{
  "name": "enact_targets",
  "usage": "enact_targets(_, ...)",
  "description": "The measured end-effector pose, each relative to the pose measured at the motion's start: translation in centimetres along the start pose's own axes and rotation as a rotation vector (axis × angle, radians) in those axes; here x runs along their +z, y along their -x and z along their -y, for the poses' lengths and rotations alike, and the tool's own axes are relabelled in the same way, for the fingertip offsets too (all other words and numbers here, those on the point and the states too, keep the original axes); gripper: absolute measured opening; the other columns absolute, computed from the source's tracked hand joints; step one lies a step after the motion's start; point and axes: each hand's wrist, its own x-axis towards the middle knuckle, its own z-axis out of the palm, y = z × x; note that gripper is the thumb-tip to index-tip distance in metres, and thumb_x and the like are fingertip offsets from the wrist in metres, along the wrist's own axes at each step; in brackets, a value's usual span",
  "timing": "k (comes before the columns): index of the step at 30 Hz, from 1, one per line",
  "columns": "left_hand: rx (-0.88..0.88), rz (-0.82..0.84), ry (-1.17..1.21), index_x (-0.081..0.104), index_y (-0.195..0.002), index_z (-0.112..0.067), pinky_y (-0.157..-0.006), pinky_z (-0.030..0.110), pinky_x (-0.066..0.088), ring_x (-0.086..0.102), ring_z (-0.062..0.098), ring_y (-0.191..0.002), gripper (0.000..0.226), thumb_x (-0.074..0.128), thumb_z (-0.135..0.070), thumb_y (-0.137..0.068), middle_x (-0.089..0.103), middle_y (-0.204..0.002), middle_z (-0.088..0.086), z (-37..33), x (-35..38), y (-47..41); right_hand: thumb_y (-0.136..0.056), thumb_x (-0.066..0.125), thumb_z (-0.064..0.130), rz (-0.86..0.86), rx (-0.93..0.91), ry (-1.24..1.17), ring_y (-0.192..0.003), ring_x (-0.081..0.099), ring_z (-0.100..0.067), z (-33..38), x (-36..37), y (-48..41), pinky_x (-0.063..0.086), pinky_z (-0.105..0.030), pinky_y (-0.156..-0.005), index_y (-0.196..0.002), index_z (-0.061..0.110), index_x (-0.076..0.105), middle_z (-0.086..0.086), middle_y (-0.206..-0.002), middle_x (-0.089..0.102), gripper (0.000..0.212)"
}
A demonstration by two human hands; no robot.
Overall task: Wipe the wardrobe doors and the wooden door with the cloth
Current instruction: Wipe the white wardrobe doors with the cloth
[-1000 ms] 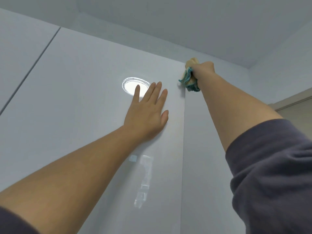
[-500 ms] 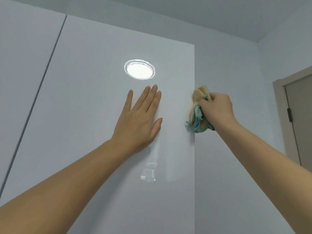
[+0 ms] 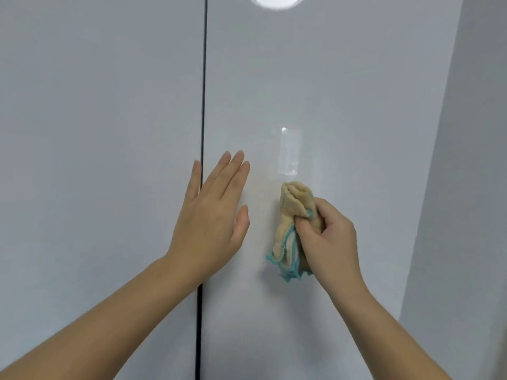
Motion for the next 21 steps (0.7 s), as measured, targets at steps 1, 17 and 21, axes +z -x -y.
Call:
enact_targets(1, -0.037, 0.020, 0.010, 0.037, -0.147, -0.004, -0.121, 0.050, 0.011, 0.027, 0.022, -0.146, 0.059, 0.037, -0.024, -0.091, 0.034, -0.156, 0.008, 1.0, -0.1, 2.0, -0.088, 0.055, 0.005, 0.011, 0.047, 0.009, -0.057, 0.046, -0.004, -1.0, 1.6, 1.4, 0.038, -0.014, -0.055, -0.076, 0.023, 0.064, 0.011, -0.063, 0.054, 0.024)
enact_targets(17, -0.505, 0.114, 0.372, 0.062, -0.122, -0.013, -0.095, 0.038, 0.047, 0.059, 0.015, -0.102, 0.034, 0.061, -0.006, -0.089, 0.062, -0.113, -0.005, 7.4, 2.1, 15.1, -0.086, 0.054, 0.005, 0.035, 0.064, 0.211, -0.084, 0.057, -0.003, -2.2, 14.0, 6.0, 0.045, -0.014, -0.074, -0.101, 0.024, 0.066, 0.011, -0.092, 0.061, 0.027)
enact_targets(21, -0.522, 0.089, 0.441, 0.064, -0.118, -0.013, -0.092, 0.041, 0.050, 0.060, 0.011, -0.099, 0.034, 0.051, -0.015, -0.086, 0.062, -0.107, -0.008, 7.1, 2.9, 15.8, -0.086, 0.051, 0.001, -0.037, 0.169, 0.156, -0.063, 0.048, -0.008, -3.9, 14.6, 8.1, 0.041, -0.021, -0.061, -0.082, 0.019, 0.057, 0.003, -0.074, 0.056, 0.020)
